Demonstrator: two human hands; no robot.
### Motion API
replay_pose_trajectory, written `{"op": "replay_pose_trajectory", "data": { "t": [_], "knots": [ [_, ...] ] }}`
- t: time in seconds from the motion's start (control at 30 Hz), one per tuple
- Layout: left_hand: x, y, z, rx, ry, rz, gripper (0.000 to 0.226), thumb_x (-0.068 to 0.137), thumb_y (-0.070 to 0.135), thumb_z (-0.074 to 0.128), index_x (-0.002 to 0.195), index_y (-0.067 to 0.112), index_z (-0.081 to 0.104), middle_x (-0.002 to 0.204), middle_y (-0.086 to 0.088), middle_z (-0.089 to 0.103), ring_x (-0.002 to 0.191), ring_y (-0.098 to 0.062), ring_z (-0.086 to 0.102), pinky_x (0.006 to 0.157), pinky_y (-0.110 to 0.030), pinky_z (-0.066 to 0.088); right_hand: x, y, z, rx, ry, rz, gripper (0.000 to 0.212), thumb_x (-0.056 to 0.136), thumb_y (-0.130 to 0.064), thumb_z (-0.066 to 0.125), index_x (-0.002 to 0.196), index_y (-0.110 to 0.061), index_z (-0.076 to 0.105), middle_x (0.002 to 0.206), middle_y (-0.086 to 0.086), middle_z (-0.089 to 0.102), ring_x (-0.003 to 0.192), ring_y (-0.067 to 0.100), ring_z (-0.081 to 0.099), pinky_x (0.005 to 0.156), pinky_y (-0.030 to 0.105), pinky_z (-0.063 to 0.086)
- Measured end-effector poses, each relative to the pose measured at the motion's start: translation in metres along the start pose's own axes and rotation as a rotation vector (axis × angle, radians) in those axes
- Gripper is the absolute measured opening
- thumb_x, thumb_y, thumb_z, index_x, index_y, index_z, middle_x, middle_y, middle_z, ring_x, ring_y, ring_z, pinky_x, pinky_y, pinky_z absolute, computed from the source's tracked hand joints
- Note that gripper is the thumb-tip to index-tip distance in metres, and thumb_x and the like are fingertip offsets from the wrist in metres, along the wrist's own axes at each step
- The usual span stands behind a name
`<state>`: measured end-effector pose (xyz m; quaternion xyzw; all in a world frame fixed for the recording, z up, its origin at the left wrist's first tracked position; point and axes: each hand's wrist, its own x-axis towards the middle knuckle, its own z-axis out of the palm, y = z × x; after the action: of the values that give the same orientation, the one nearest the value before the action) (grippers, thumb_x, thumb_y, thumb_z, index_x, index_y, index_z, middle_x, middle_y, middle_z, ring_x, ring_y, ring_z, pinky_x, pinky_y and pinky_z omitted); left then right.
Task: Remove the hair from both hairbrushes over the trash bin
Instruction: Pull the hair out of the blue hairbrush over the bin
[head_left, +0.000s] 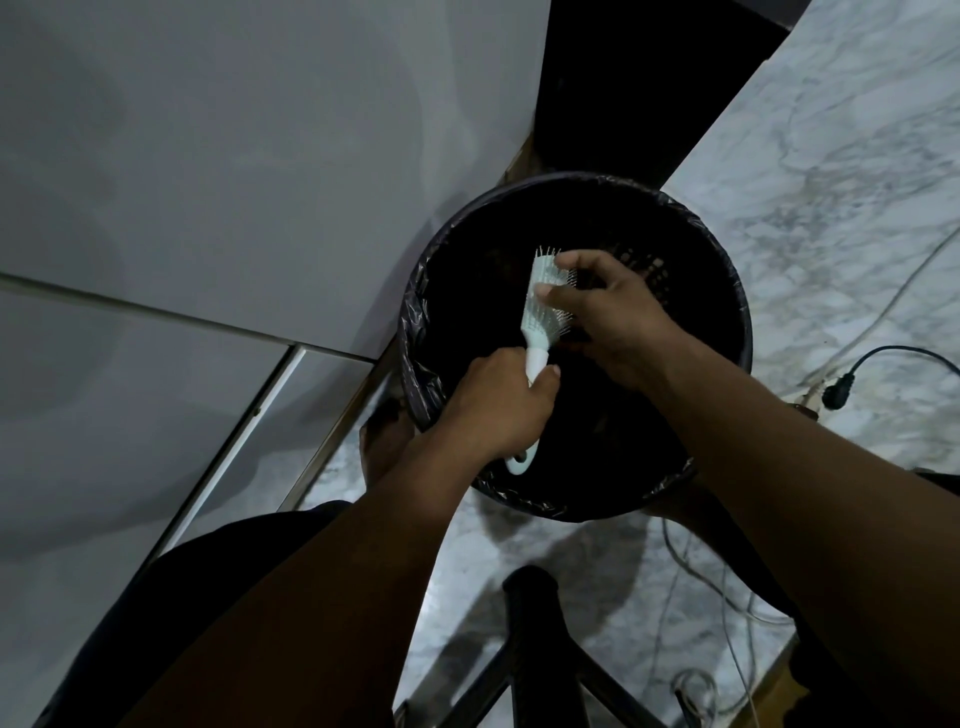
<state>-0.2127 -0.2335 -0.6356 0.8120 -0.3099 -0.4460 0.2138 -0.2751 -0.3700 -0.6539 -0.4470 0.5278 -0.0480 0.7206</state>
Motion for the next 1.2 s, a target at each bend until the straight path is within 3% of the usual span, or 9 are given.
{"op": "replay_pose_trajectory", "data": {
  "t": [0.13, 0.3, 0.43, 0.57, 0.73, 0.83, 0.9, 1.0, 1.2],
  "knots": [
    [-0.002, 0.001, 0.001, 0.044, 0.024, 0.060, 0.033, 0.099, 0.040, 0.051, 0.071, 0.026, 0.045, 0.068, 0.004, 0.057, 0.061, -0.013, 0.057, 0.049, -0.026, 0.033, 0.004, 0.002, -0.001, -0.107, 0.181, -0.218, 0.026, 0.076, -0.014, 0.085, 0.086, -0.018, 0.061, 0.081, 0.002, 0.069, 0.072, 0.017, 0.070, 0.067, 0.034, 0.060],
    [-0.001, 0.001, 0.004, 0.033, 0.020, 0.076, 0.033, 0.097, 0.041, 0.052, 0.070, 0.025, 0.045, 0.068, 0.002, 0.060, 0.065, -0.018, 0.061, 0.054, -0.028, 0.035, 0.004, 0.009, -0.005, -0.315, 0.346, -0.350, 0.025, 0.086, -0.031, 0.076, 0.068, -0.021, 0.061, 0.073, -0.003, 0.070, 0.070, 0.010, 0.066, 0.066, 0.027, 0.052],
    [0.001, -0.002, 0.004, 0.055, 0.012, 0.070, 0.032, 0.095, 0.046, 0.051, 0.070, 0.028, 0.043, 0.068, 0.003, 0.059, 0.064, -0.019, 0.062, 0.055, -0.029, 0.039, 0.007, 0.005, -0.006, -0.158, 0.390, -0.167, 0.042, 0.097, -0.036, 0.060, 0.061, -0.018, 0.049, 0.059, -0.001, 0.054, 0.056, 0.013, 0.054, 0.064, 0.030, 0.048],
    [0.000, -0.002, 0.002, 0.032, 0.010, 0.037, 0.034, 0.098, 0.043, 0.051, 0.068, 0.027, 0.045, 0.063, 0.006, 0.057, 0.057, -0.013, 0.058, 0.051, -0.027, 0.035, 0.006, -0.004, -0.010, 0.121, 0.390, 0.095, 0.036, 0.105, -0.042, 0.037, 0.090, -0.013, 0.052, 0.075, 0.010, 0.071, 0.064, 0.025, 0.068, 0.062, 0.039, 0.062],
    [0.000, -0.002, 0.001, 0.019, -0.001, 0.041, 0.034, 0.098, 0.040, 0.053, 0.068, 0.025, 0.047, 0.063, 0.006, 0.057, 0.059, -0.013, 0.059, 0.052, -0.027, 0.035, 0.009, 0.004, -0.006, -0.008, 0.214, -0.018, 0.039, 0.082, -0.043, 0.075, 0.100, -0.017, 0.054, 0.105, 0.009, 0.069, 0.087, 0.021, 0.069, 0.080, 0.042, 0.061],
    [-0.001, 0.000, 0.002, -0.011, -0.044, 0.070, 0.032, 0.098, 0.040, 0.053, 0.071, 0.024, 0.050, 0.063, 0.006, 0.058, 0.059, -0.013, 0.059, 0.054, -0.027, 0.037, 0.010, 0.005, -0.006, -0.054, 0.286, -0.156, 0.027, 0.080, -0.027, 0.082, 0.095, -0.012, 0.065, 0.085, 0.003, 0.069, 0.072, 0.011, 0.067, 0.067, 0.027, 0.055],
    [-0.002, 0.001, 0.003, -0.003, -0.050, 0.091, 0.032, 0.098, 0.039, 0.054, 0.071, 0.024, 0.050, 0.062, 0.006, 0.058, 0.058, -0.012, 0.059, 0.054, -0.027, 0.038, 0.013, 0.005, -0.012, -0.066, 0.356, -0.203, 0.018, 0.081, -0.025, 0.081, 0.075, -0.017, 0.066, 0.076, 0.002, 0.069, 0.067, 0.011, 0.065, 0.069, 0.029, 0.054],
    [-0.002, 0.000, 0.003, 0.024, -0.040, 0.106, 0.032, 0.097, 0.039, 0.055, 0.069, 0.025, 0.047, 0.063, 0.006, 0.058, 0.060, -0.014, 0.059, 0.055, -0.028, 0.038, 0.017, 0.009, -0.019, -0.131, 0.440, -0.210, 0.028, 0.083, -0.032, 0.078, 0.061, -0.022, 0.062, 0.068, -0.001, 0.068, 0.068, 0.014, 0.064, 0.074, 0.035, 0.056],
    [-0.003, 0.000, 0.002, 0.011, -0.042, 0.099, 0.035, 0.097, 0.037, 0.055, 0.066, 0.025, 0.044, 0.061, 0.006, 0.054, 0.060, -0.016, 0.057, 0.056, -0.029, 0.038, 0.012, -0.005, -0.015, 0.222, 0.520, 0.082, 0.036, 0.105, -0.038, 0.037, 0.082, -0.013, 0.051, 0.080, 0.013, 0.070, 0.063, 0.026, 0.066, 0.058, 0.037, 0.060]
  ]
}}
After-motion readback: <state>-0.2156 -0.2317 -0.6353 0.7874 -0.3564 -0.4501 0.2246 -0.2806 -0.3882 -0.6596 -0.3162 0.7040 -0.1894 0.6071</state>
